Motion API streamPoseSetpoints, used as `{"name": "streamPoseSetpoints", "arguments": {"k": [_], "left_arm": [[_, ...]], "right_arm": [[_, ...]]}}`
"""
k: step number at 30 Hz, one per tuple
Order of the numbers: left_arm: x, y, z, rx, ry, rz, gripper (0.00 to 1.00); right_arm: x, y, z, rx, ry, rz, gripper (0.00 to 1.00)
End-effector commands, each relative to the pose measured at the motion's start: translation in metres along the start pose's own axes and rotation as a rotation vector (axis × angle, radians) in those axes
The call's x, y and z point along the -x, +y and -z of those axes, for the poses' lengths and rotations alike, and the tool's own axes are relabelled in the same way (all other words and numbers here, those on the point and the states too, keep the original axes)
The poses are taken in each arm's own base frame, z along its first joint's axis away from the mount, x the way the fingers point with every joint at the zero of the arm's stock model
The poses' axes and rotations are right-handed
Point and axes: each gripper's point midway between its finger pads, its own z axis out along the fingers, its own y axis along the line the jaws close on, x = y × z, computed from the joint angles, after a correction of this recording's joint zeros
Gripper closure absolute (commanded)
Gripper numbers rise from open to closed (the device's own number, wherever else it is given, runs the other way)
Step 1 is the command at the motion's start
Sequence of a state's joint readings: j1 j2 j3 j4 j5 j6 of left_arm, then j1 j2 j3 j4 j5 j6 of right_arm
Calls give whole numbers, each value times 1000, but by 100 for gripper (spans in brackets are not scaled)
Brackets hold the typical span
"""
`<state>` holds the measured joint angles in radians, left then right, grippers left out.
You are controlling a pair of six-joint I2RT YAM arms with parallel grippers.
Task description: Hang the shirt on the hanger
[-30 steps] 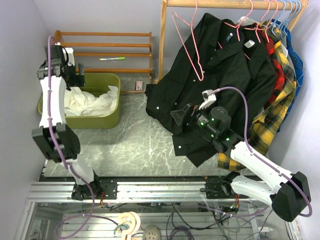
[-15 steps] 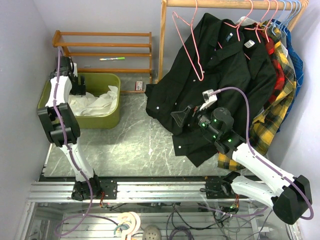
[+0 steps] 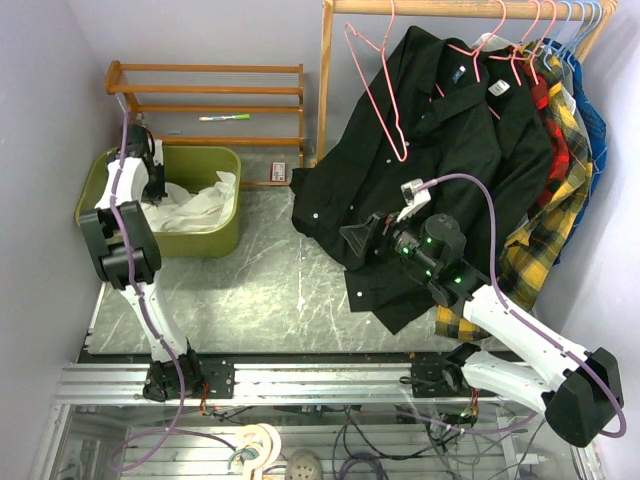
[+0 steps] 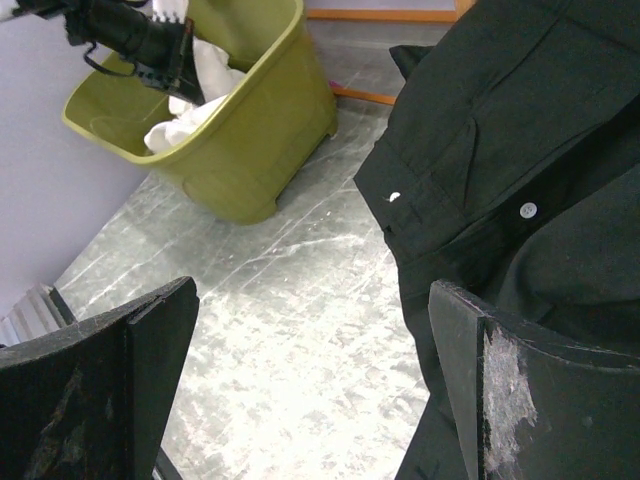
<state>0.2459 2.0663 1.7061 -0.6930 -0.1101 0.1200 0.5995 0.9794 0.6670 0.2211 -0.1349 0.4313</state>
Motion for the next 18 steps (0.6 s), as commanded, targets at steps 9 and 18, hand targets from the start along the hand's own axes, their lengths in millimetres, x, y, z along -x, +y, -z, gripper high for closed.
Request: {"name": "streamPoseSetpoints", "arguments": {"k": [9,18], "left_arm": [[146,24,392,15,-954,18,93],[154,0,537,-171,-1280,-81,93]], "right_arm": [[11,7,-6,51,-50,47,1],[51,49,-3,266,-236,89,1]]}}
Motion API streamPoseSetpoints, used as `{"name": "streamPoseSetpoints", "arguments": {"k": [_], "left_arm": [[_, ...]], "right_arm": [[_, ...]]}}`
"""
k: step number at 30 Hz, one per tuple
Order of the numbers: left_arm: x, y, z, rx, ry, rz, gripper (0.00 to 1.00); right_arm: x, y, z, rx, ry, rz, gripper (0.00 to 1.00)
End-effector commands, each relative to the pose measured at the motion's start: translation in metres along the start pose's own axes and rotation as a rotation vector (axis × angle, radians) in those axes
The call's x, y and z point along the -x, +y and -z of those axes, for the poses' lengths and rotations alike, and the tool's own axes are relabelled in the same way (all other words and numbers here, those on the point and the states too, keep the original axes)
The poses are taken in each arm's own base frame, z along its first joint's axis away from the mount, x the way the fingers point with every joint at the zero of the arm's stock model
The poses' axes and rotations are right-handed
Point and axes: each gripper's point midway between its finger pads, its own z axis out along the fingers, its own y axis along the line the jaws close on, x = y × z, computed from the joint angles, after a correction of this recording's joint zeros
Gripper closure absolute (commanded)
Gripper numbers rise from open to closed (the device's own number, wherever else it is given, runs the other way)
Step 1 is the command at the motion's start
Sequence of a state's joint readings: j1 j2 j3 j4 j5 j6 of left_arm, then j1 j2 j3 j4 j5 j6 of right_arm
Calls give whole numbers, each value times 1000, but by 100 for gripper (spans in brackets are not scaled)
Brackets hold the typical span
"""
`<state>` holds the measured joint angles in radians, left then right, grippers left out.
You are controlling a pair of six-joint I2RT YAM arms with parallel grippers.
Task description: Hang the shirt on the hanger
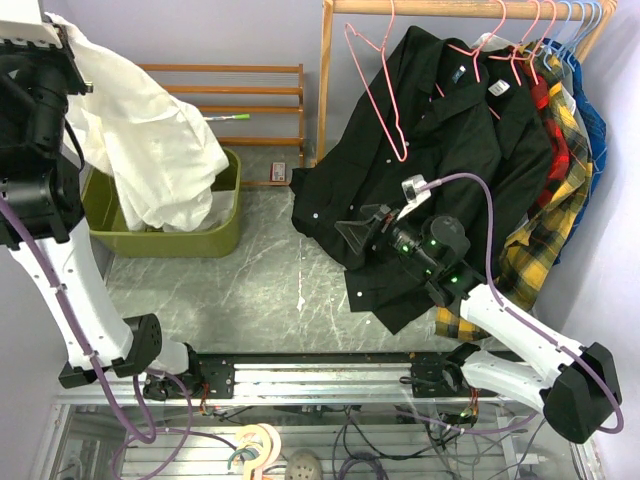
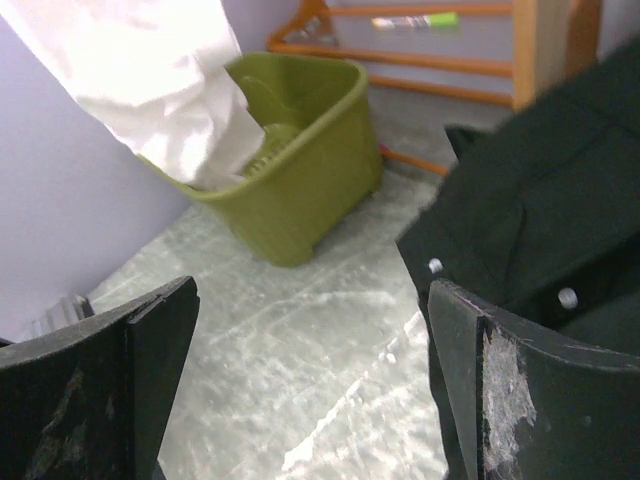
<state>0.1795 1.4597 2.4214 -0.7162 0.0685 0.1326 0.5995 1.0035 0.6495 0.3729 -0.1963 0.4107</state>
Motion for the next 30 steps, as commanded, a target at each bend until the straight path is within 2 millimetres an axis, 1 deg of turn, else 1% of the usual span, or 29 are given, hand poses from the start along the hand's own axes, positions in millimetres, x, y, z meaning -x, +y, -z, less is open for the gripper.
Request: {"name": "streamPoseSetpoints", "arguments": {"k": [1,3,6,7,8,10,12,14,15,17,19,20,21,22,23,24,25,26,27,28,30], "left_arm": [[-5,-31,-16,-168,5,44,93],[13,-31,-10,-175,-44,49,93],[34,-27,-1,-162,-101,41,93],[40,-27,4,-159,-119,39,93],[45,-26,7,-160,-131,38,93],[53,-27,13,-165,-154,39,93],[59,-27,17,-166,-170,42,93],[62,-27,20,-167,-178,41,93],[63,-27,22,-166,-182,40,93],[66,-27,24,-163,-190,42,93],[66,-26,25,-161,-193,42,93],[67,-26,26,-161,-194,42,93],[66,-26,25,-159,-192,41,93],[65,-26,25,-160,-191,42,93],[63,-27,24,-161,-187,42,93],[62,-27,23,-162,-184,43,93],[60,-27,22,-161,-179,45,93],[58,-27,21,-160,-175,49,93],[57,-27,20,-162,-171,54,93],[55,-29,20,-168,-168,58,93],[53,-33,20,-190,-162,66,93]], "right_arm": [[41,37,-5,203,-191,65,1],[49,44,-8,262,-279,110,2],[49,53,-16,355,-365,189,2],[55,60,-19,402,-406,205,1],[53,64,-25,445,-415,207,1],[50,79,-31,568,-439,195,0],[53,95,-38,698,-465,156,0],[52,103,-52,777,-472,107,2],[51,106,-58,789,-491,118,4],[43,114,-70,744,-550,253,4],[32,121,-86,635,-577,496,3],[29,124,-93,562,-613,714,3],[19,125,-100,500,-609,866,3],[13,123,-107,430,-609,984,3],[13,116,-113,333,-618,1082,3],[17,109,-114,257,-647,1146,3],[22,101,-114,181,-686,1196,2],[33,95,-109,99,-752,1250,2],[37,90,-110,36,-774,1298,2],[37,86,-112,1,-785,1335,2],[45,85,-113,-54,-827,1362,3]]}}
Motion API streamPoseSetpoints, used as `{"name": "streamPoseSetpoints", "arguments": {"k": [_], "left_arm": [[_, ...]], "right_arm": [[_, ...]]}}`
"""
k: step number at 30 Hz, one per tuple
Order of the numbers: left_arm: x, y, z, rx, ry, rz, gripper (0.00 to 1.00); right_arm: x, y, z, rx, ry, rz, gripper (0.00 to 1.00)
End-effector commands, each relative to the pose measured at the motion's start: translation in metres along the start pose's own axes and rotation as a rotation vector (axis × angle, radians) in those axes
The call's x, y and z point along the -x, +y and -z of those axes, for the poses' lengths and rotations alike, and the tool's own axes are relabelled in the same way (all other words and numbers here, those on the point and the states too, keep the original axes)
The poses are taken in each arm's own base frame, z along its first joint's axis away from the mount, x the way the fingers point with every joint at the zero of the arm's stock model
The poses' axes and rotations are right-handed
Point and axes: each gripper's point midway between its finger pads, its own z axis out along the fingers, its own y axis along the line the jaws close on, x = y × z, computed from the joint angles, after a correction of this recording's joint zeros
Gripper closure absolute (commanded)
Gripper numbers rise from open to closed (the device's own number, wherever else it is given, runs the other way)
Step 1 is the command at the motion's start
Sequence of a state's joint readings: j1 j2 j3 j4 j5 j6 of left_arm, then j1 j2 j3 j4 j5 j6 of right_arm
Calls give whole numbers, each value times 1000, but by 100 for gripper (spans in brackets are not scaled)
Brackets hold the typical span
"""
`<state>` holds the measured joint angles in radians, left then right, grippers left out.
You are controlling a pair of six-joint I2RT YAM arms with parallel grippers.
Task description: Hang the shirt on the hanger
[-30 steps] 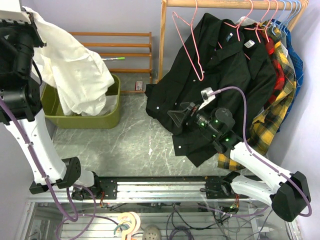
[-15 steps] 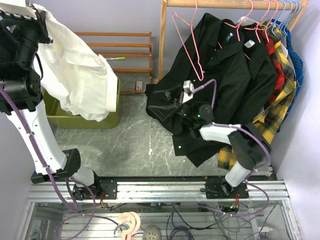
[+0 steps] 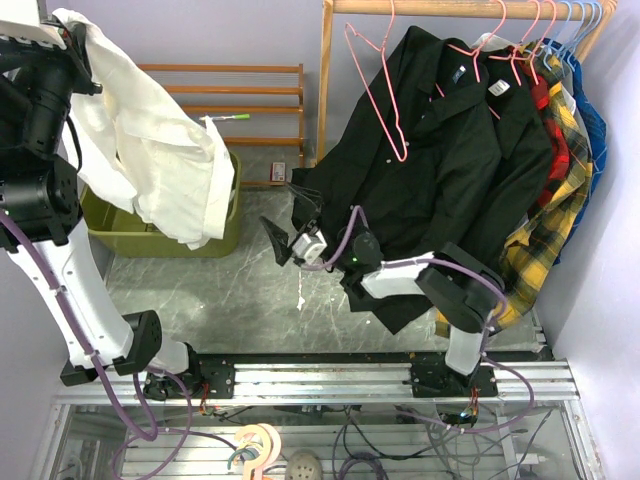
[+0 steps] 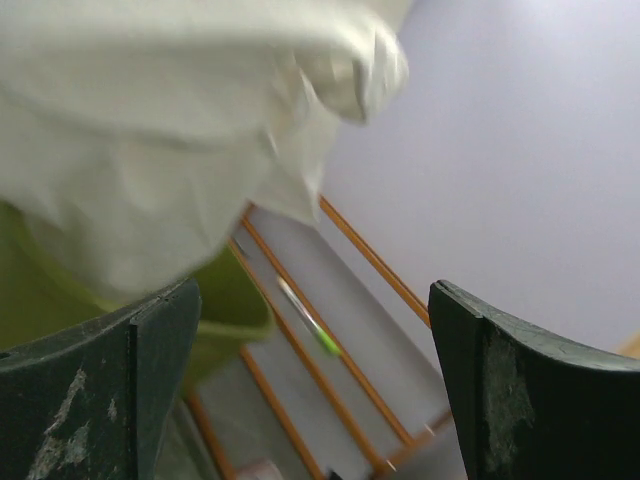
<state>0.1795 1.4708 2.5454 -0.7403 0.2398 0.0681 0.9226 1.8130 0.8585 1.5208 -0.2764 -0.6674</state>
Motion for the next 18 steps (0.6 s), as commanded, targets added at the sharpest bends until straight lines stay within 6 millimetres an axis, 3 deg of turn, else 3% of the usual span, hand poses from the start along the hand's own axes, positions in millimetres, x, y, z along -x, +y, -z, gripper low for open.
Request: {"name": "streamPoseSetpoints", "arguments": {"k": [1,5,7,14,18], "left_arm": [[10,-8,-3,-43,-49,17,93],[5,-11,-5,-62,-39,31,93],[1,-11,-7,-58,-31,36,93],[-13,-12,-11,-69,2,45,93],[-19,-11,-13,-63,16,41,93]], "right_arm": [[0,-59,3,-251,16,427,3],[9,-46,-13,-252,-34,508,4],[24,-42,-22,-282,-88,538,3],[49,0,-41,-252,-174,726,3],[52,10,-52,-257,-212,778,1]]}}
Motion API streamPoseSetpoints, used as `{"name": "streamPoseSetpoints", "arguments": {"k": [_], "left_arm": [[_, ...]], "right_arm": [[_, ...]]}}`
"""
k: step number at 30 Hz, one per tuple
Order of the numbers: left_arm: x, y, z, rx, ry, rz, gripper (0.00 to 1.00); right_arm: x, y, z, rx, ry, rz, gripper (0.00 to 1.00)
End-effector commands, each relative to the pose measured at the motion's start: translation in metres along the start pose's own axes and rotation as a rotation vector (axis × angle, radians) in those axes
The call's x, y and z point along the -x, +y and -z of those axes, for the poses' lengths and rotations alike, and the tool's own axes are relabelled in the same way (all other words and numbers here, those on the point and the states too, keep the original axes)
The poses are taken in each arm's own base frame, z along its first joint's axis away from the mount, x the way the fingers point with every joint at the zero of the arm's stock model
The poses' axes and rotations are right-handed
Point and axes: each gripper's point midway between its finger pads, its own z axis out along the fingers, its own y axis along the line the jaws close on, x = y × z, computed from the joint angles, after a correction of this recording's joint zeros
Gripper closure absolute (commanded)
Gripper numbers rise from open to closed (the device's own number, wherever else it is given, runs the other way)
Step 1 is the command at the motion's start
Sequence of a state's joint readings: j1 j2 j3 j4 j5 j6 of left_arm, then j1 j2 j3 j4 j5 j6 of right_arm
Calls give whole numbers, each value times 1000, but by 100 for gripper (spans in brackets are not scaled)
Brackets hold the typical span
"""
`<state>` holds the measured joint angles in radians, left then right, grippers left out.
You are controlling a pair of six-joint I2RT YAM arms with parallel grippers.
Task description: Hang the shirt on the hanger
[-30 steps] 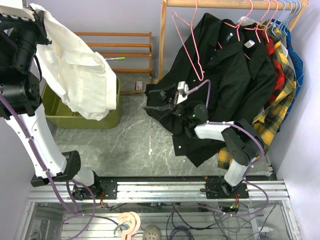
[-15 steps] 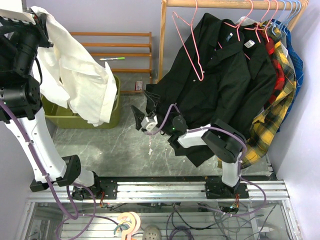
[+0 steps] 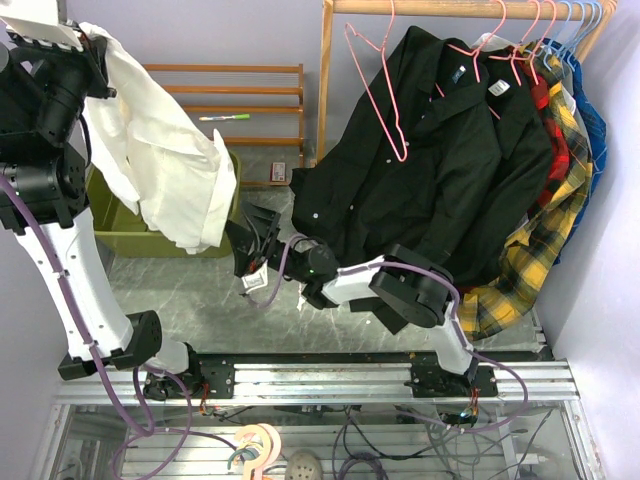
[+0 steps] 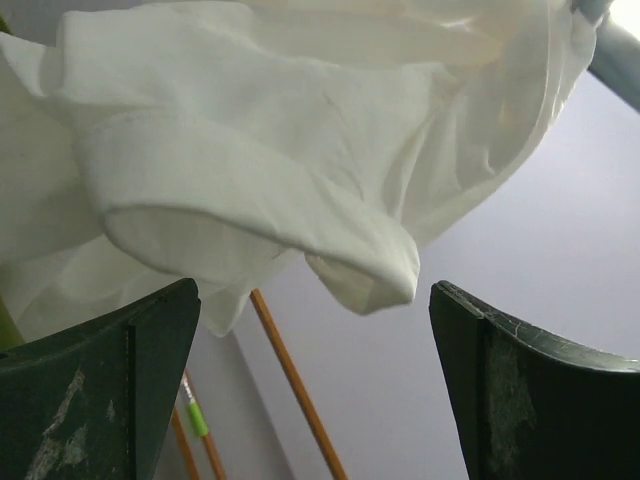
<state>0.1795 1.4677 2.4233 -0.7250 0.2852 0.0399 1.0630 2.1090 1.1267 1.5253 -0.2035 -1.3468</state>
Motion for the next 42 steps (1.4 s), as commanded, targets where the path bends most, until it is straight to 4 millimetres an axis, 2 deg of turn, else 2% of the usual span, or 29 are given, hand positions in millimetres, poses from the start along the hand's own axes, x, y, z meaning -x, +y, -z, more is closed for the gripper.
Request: {"name": "streamPoseSetpoints", "arguments": {"k": [1,9,11,13,18,24,27,29,30,31,34,36,40,42], "left_arm": [[21,-3,6,-10,-76,-18,93],[10,0,-1,-5,-49,-20,93],[8,-1,-3,-11,-46,-15,93],[7,-2,-4,-19,-44,-9,93],[16,-3,-3,-23,-70,-6,93],[74,-19,6,-100,-251,37,93],[112,-28,16,-166,-379,43,93],[135,-29,24,-192,-468,39,93],[146,-30,29,-207,-511,55,93],[157,-31,35,-219,-559,54,93],[177,-40,47,-303,-674,67,92],[183,-49,53,-383,-739,81,92],[209,-63,85,-512,-944,117,88],[220,-64,92,-532,-978,140,87]], "right_arm": [[21,-74,-4,-320,-78,209,1],[31,-78,-16,-357,-134,244,1],[33,-78,-19,-365,-145,249,5],[39,-81,-23,-381,-159,238,21],[73,-101,-30,-435,-220,229,99],[118,-171,-32,-565,-312,210,100],[128,-209,-38,-625,-345,230,100],[131,-223,-48,-631,-363,225,100],[134,-248,-49,-664,-373,230,100],[134,-258,-51,-669,-383,232,100],[137,-280,-58,-677,-411,270,100],[144,-295,-61,-683,-429,312,100],[156,-333,-68,-694,-462,369,100],[158,-349,-72,-675,-457,376,100]]}}
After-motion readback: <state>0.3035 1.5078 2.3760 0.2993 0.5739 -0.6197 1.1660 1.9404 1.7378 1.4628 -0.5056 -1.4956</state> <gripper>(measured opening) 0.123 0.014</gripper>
